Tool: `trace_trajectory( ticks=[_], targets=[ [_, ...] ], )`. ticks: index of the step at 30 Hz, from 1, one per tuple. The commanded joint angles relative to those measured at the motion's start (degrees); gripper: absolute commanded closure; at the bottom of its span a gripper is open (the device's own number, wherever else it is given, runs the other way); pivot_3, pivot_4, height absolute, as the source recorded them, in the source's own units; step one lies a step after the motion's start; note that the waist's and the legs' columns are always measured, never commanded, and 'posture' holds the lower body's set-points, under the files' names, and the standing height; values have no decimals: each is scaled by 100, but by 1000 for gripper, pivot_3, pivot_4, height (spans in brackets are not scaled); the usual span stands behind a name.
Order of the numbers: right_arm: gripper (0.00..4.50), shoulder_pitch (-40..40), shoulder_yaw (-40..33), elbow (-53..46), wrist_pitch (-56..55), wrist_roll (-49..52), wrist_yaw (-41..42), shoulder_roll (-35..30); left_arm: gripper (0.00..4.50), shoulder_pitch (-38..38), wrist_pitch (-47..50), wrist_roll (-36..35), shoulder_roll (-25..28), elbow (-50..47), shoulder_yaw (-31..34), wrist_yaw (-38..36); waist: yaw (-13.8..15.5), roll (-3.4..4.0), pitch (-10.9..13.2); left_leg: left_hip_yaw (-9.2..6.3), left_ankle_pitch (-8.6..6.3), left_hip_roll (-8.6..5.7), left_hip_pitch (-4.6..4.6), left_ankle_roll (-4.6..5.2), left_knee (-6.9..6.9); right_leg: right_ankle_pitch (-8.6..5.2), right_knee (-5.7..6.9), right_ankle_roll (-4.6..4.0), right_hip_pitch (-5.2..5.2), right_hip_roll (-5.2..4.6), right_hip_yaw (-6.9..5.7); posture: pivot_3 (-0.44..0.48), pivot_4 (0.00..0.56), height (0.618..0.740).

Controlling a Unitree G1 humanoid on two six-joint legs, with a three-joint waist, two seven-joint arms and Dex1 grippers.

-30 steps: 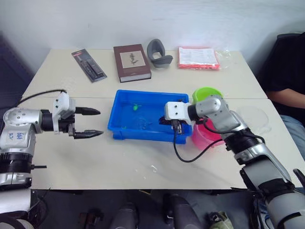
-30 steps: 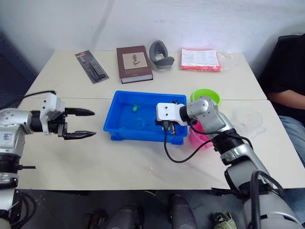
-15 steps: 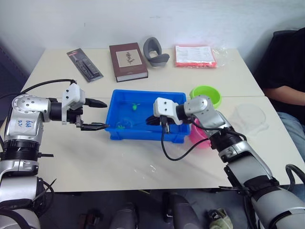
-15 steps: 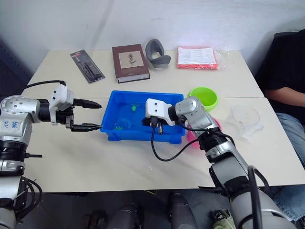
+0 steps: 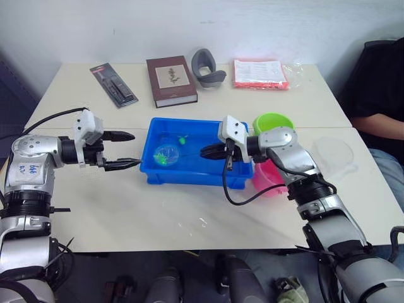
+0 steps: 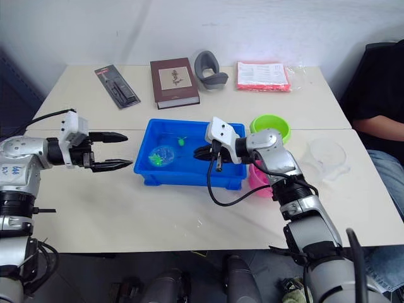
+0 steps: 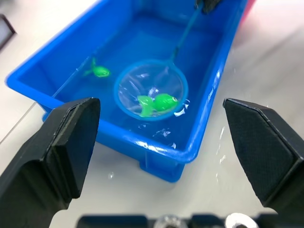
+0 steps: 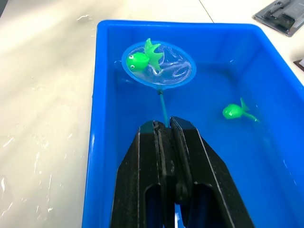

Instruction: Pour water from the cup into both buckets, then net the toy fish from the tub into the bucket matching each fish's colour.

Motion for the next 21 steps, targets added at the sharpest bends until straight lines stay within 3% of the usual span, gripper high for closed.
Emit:
trace_trajectory(
  ticks=[1, 8, 11, 21],
  targets=[
    [4500, 263, -331, -780, 174, 248, 11, -368, 30, 153, 141, -301, 39, -299, 272, -68, 17, 0, 0, 0, -1, 0, -1, 1, 0, 0, -1, 0, 0, -1, 1, 0, 150, 740],
    [4500, 1151, -1010, -2497, 973, 744, -464, -994, 30, 464, 403, -569, -253, -1028, 306, 81, 47, 0, 0, -5, -3, -1, -4, 3, 14, 0, 1, 0, 5, -5, -5, 0, 150, 740],
    [4500, 1899, -1564, -3488, 1408, 1002, -840, -1279, 30, 528, 572, -696, -534, -1358, 232, 213, 82, 0, 0, -9, -4, -1, -3, 3, 14, 0, 1, 0, 7, -4, -7, 0, 150, 740],
    [4500, 3506, -3286, -5069, 1593, 962, -2407, -1545, 30, 878, 696, -880, -1849, -2320, 122, 1350, 205, 1, -1, -1, -6, -2, 6, 8, 22, 8, 1, 0, 20, 2, 2, 0, 150, 740]
  ],
)
